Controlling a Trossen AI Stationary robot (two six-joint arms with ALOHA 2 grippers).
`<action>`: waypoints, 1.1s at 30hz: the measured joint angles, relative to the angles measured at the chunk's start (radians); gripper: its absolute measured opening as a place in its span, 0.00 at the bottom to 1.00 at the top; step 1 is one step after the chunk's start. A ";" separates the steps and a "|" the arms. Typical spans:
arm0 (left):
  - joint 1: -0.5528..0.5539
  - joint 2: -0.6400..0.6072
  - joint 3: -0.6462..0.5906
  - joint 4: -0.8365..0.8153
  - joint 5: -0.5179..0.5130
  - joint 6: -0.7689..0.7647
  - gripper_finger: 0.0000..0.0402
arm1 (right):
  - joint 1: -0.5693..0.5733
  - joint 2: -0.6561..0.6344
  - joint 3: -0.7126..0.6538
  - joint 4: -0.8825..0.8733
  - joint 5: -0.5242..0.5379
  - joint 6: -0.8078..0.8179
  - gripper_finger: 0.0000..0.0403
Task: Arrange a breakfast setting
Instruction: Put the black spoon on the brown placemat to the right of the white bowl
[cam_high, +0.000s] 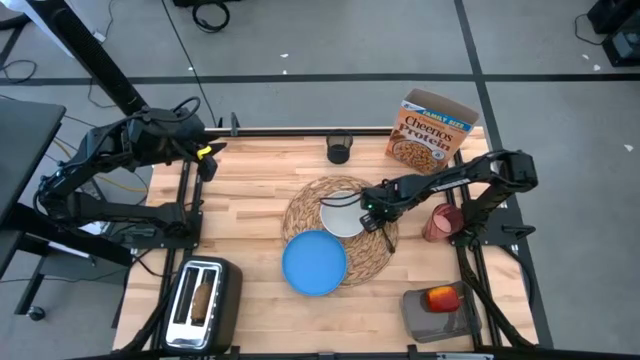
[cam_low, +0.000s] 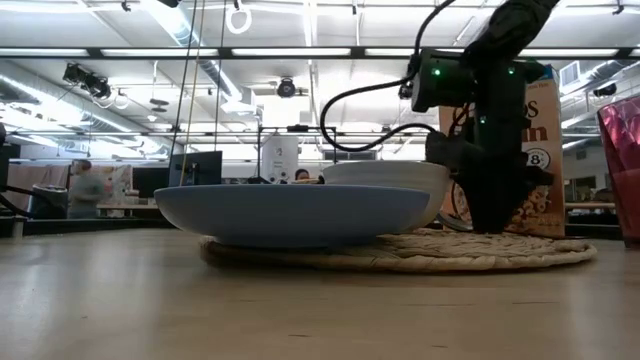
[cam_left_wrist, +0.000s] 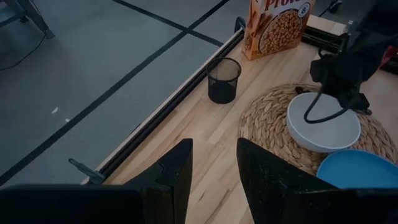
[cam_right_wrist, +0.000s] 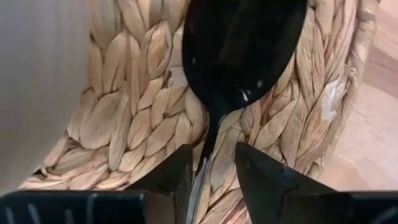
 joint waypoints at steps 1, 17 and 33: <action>0.000 0.000 0.000 0.001 -0.001 0.000 0.33 | 0.001 0.003 0.002 0.000 0.000 0.019 0.31; 0.000 0.000 0.000 0.005 -0.001 0.025 0.33 | -0.014 0.000 0.013 -0.038 -0.042 0.305 0.05; 0.000 0.000 0.000 0.005 -0.001 0.032 0.33 | -0.020 0.002 0.040 -0.065 -0.064 0.428 0.09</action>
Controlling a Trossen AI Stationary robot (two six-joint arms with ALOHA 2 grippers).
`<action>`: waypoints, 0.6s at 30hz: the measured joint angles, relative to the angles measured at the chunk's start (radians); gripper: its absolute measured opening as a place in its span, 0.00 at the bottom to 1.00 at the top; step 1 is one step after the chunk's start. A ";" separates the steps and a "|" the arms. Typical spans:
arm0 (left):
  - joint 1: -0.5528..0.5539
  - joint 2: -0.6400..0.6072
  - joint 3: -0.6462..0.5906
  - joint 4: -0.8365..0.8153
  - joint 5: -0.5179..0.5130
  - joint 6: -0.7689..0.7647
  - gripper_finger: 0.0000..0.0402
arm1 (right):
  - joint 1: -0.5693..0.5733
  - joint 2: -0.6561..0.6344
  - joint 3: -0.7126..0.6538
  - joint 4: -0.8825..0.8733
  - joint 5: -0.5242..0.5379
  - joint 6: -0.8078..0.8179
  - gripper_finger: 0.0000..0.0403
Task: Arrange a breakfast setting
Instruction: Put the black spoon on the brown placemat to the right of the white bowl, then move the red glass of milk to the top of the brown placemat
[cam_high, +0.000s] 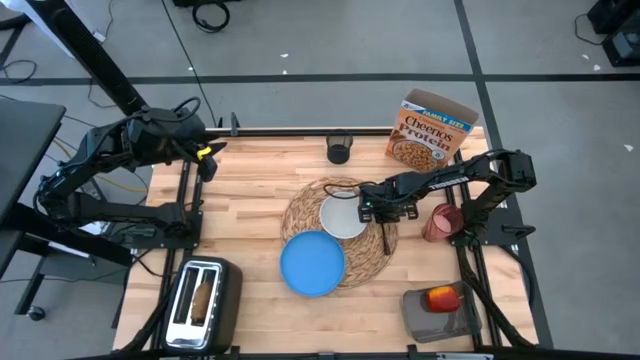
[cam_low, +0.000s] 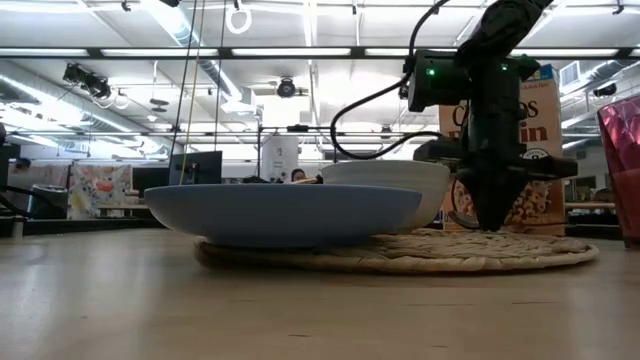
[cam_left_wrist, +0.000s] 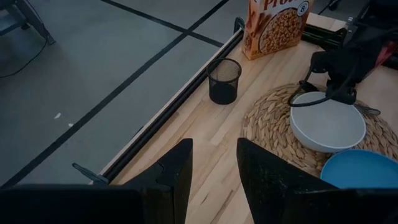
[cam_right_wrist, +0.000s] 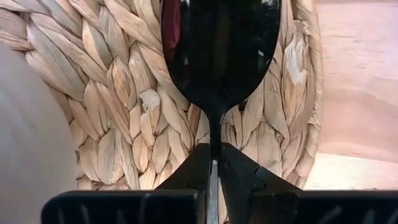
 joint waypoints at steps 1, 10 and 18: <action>0.000 0.000 0.000 0.000 0.000 0.003 0.33 | 0.000 0.000 0.000 -0.001 0.001 0.001 0.10; 0.000 0.000 0.000 0.000 0.000 0.015 0.33 | -0.002 0.000 0.000 -0.005 0.007 -0.024 0.27; 0.000 -0.001 0.000 0.003 0.000 0.015 0.33 | -0.012 -0.094 0.142 -0.253 0.091 -0.194 0.31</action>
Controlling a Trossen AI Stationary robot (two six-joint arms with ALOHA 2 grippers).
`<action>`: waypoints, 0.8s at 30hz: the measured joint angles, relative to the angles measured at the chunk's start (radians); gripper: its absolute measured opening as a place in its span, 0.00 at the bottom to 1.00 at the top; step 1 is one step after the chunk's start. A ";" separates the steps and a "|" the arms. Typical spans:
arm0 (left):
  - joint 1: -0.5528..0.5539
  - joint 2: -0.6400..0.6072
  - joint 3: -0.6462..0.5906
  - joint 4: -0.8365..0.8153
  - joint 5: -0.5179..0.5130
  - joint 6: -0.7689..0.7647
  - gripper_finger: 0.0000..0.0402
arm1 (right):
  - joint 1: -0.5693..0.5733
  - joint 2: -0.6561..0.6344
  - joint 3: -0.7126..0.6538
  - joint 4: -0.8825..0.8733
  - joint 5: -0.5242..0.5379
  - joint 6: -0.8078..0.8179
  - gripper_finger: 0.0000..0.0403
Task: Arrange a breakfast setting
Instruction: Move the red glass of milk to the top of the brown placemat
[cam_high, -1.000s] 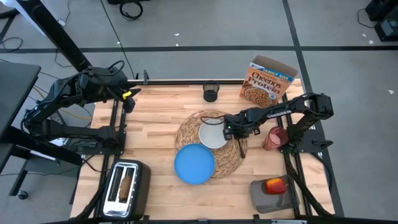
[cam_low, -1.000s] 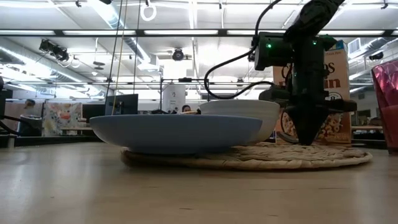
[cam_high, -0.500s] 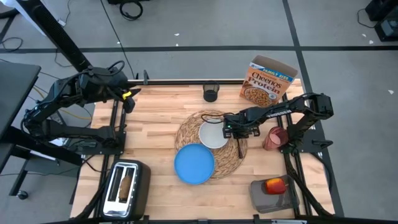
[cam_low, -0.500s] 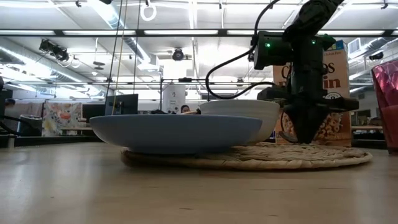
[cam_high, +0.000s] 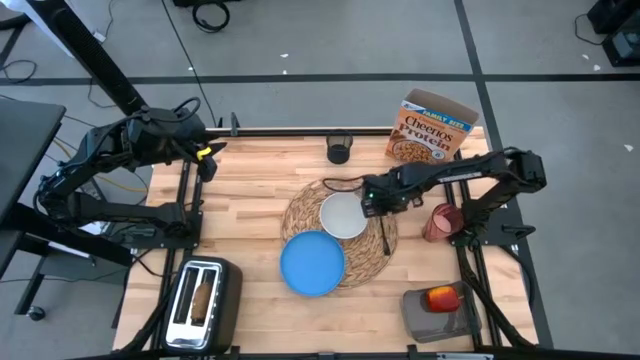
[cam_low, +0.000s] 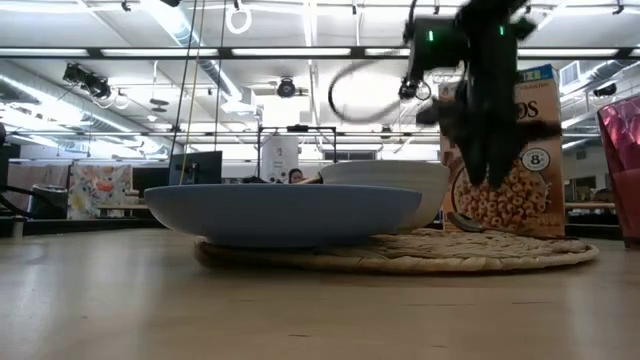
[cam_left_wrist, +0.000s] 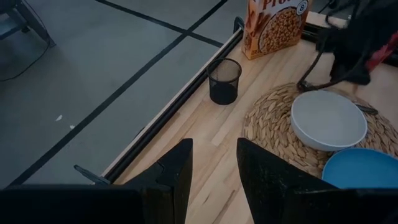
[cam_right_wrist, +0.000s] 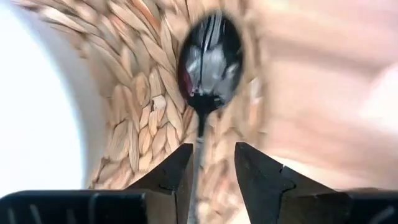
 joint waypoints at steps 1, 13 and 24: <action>0.000 0.000 0.000 0.006 0.000 0.000 0.33 | 0.000 -0.010 0.043 -0.057 0.019 -0.031 0.31; 0.000 0.000 0.000 0.190 0.120 -0.001 0.33 | 0.126 -0.109 0.465 -0.613 -0.041 -0.102 0.37; 0.000 0.001 0.000 0.190 0.148 -0.006 0.33 | 0.293 -0.318 0.221 -0.625 -0.065 0.081 0.51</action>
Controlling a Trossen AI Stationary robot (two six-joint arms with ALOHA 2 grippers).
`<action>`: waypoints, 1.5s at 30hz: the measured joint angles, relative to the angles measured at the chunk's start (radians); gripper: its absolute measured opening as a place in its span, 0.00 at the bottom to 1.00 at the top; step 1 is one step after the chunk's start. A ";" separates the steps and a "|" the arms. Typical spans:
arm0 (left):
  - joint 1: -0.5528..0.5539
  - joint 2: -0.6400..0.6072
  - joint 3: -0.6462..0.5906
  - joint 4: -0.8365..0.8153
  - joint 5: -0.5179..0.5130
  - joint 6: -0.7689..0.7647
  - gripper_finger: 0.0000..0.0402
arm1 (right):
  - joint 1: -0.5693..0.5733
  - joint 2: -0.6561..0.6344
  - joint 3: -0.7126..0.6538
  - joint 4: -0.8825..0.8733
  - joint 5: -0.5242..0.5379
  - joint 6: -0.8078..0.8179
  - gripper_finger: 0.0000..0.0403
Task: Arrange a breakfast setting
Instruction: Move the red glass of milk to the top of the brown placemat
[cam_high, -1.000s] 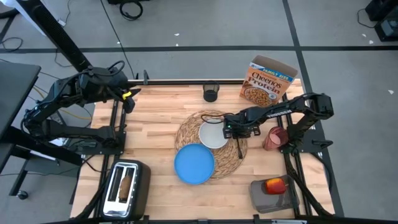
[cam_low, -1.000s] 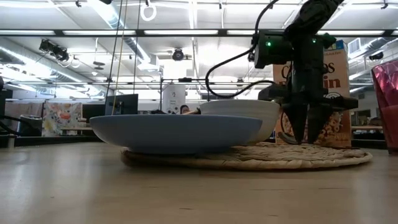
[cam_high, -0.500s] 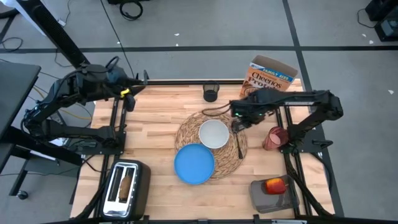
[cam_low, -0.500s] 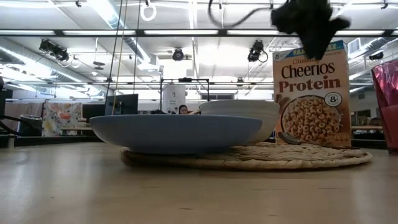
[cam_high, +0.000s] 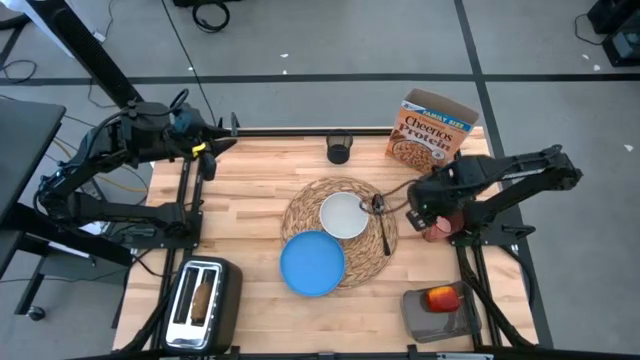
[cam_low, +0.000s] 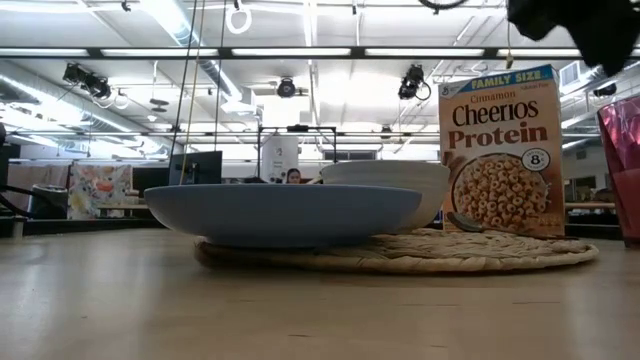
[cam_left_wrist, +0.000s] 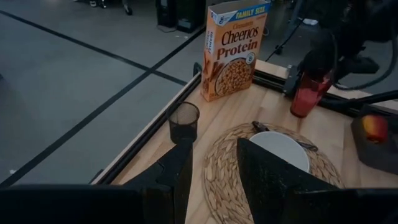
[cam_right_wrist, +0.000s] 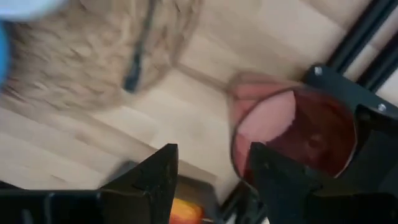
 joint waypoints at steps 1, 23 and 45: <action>0.000 0.000 0.000 0.000 0.000 -0.002 0.33 | 0.009 -0.008 -0.025 0.000 -0.002 0.002 0.51; 0.000 0.001 0.000 0.002 0.000 -0.016 0.33 | 0.023 -0.026 -0.274 0.191 -0.059 -0.041 0.20; 0.000 0.009 0.000 -0.032 0.067 0.038 0.33 | -0.364 0.387 0.347 0.157 0.187 -1.196 0.03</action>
